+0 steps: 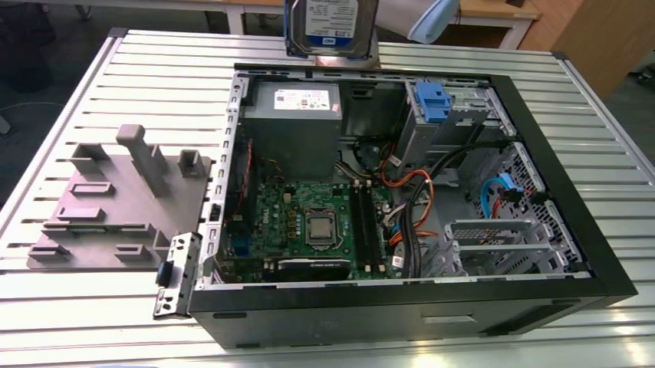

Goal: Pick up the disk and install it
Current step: 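Pick up the disk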

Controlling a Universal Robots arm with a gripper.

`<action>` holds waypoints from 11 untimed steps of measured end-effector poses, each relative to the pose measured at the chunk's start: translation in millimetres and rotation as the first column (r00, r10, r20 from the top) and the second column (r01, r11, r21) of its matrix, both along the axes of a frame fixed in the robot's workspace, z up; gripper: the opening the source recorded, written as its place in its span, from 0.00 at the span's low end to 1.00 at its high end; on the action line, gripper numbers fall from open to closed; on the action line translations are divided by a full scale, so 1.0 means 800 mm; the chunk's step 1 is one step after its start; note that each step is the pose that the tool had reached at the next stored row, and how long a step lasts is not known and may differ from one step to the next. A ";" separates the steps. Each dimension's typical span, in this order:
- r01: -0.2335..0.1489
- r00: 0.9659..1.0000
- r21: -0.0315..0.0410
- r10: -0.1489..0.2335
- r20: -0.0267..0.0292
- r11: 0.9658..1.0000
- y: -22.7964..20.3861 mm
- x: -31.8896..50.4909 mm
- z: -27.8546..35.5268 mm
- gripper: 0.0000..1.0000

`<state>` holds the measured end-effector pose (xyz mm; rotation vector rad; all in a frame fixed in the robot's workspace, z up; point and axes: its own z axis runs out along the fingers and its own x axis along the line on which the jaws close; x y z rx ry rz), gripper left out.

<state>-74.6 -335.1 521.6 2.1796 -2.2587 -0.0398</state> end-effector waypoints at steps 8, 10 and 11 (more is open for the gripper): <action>0.000 1.000 0.000 0.000 0.000 1.000 0.0028 0.024 -0.0002 0.35; 0.000 1.000 0.000 0.000 0.000 1.000 0.0035 0.029 -0.0002 0.35; 0.000 1.000 0.000 0.000 0.000 1.000 0.0039 0.032 -0.0003 0.35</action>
